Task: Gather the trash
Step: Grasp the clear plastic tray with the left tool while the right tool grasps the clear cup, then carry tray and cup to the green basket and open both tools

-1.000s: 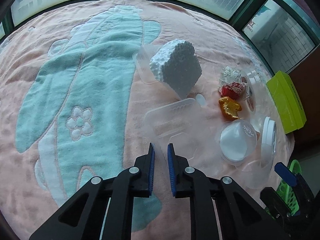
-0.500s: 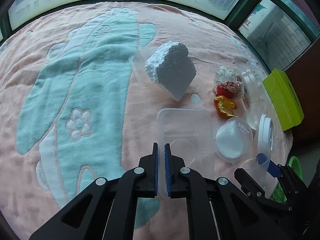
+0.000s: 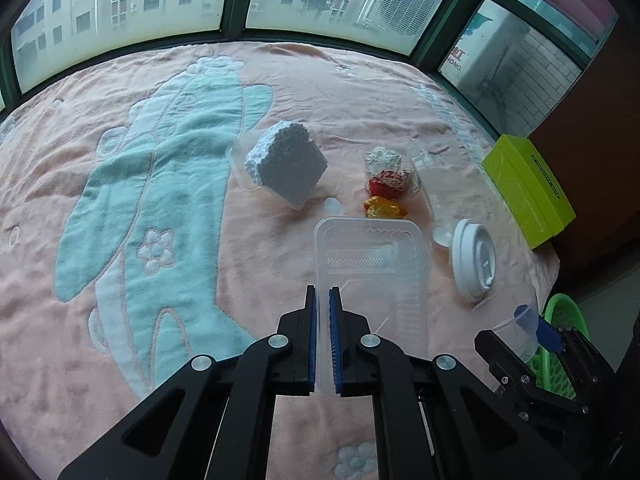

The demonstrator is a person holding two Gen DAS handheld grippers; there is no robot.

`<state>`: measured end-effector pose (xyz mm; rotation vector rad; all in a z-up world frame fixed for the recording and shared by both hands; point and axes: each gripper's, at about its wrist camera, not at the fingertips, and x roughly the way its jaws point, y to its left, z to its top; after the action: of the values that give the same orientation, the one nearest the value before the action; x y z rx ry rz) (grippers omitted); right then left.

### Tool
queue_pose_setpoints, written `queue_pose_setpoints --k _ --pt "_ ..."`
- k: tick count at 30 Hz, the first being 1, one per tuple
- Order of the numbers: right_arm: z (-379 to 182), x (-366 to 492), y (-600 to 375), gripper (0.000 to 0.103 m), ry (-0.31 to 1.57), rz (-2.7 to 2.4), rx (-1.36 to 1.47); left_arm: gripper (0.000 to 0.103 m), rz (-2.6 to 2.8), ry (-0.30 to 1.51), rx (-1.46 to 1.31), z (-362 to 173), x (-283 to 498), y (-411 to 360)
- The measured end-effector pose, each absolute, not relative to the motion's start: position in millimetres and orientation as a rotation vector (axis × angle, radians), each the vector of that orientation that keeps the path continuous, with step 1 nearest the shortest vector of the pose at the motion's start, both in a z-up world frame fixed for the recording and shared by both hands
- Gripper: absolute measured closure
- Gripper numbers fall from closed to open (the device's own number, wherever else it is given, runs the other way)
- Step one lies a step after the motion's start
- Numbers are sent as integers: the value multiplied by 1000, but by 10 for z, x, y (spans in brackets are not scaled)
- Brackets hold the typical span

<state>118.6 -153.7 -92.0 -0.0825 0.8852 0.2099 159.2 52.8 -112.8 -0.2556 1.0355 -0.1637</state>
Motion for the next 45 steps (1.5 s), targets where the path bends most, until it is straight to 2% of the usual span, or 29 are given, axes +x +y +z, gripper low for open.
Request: queue_pose_setpoints --k 20,37,40,45 --pt "-527 295 -2948 38 815 -156 73 97 -472 953 -46 -598 1194 -954" --pt "-492 -314 -3828 38 789 -378 204 97 -670 904 69 -332 903 -1983" --pt "-492 -376 -3883 37 783 -389 223 97 -695 895 74 -304 862 -2099" --pt "-454 -442 -3939 27 764 -403 234 97 -723 875 83 -254 796 -2246"
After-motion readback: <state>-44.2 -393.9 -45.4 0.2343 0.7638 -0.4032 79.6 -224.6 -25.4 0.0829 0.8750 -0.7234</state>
